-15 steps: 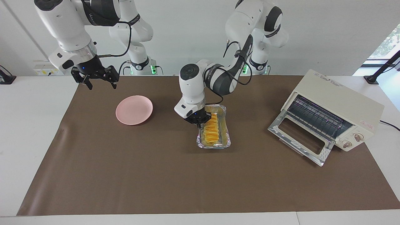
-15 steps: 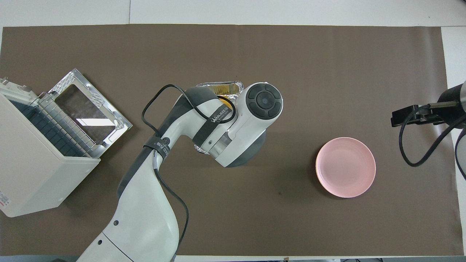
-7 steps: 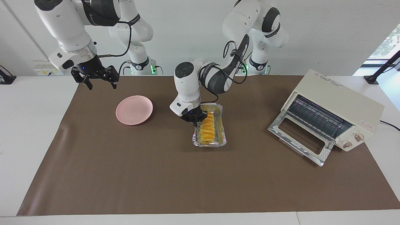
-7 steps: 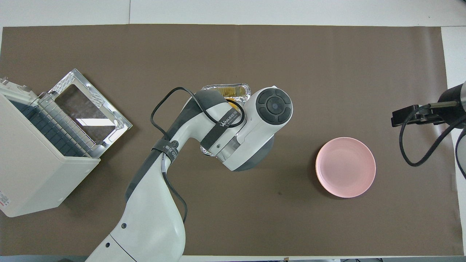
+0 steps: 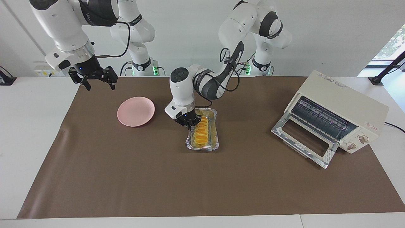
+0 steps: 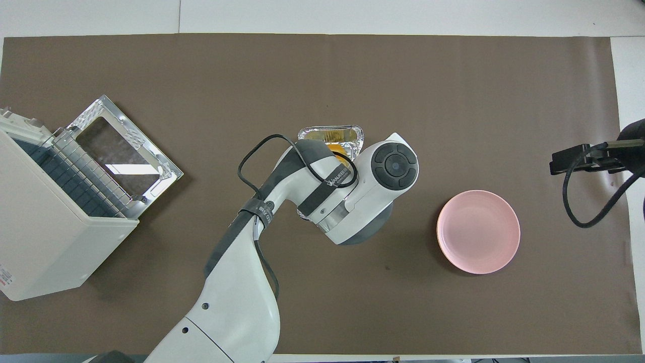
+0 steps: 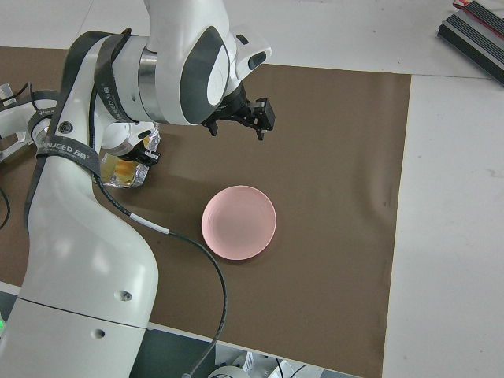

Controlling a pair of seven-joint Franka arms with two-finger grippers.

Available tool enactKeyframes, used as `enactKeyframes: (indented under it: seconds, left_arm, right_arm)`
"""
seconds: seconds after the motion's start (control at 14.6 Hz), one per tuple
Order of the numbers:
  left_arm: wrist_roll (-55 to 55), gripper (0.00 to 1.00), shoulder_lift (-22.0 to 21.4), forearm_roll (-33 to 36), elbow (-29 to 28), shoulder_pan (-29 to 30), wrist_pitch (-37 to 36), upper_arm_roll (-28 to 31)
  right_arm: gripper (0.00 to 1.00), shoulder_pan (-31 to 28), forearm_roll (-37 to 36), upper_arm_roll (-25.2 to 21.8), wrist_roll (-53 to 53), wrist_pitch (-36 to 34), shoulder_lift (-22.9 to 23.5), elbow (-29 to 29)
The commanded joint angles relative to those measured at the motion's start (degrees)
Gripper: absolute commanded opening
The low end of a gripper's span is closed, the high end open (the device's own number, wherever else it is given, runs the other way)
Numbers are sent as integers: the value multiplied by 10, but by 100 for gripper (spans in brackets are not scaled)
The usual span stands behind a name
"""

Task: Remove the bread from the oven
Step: 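Carry the foil tray toward the pink plate with the left gripper, then set down the foil tray while the right gripper reaches toward it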

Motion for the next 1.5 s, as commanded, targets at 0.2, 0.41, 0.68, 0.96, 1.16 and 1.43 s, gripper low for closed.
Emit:
enactKeyframes:
  seconds: [0.2, 0.41, 0.68, 0.96, 1.16, 1.43]
  left_arm:
    - [-3, 67, 7, -12, 8, -2, 16, 9]
    - [-2, 100, 1, -15, 10, 11, 8, 11]
    - [-5, 100, -25, -69, 28, 40, -20, 18]
    - [-19, 100, -85, -79, 36, 65, -78, 24]
    - [-3, 100, -155, -78, 31, 133, -179, 23]
    - [138, 100, -253, -78, -34, 234, -273, 23]
  right_arm:
    - [100, -9, 3, 5, -12, 28, -16, -28]
    - [100, -8, 3, 6, -12, 51, -14, -29]
    - [100, 9, 12, 11, -10, 85, -6, -34]
    - [100, 49, 12, 12, -11, 100, 28, -33]
    - [99, 95, 12, 12, 10, 116, 62, -34]
    - [99, 162, 13, 12, 78, 186, 105, -57]
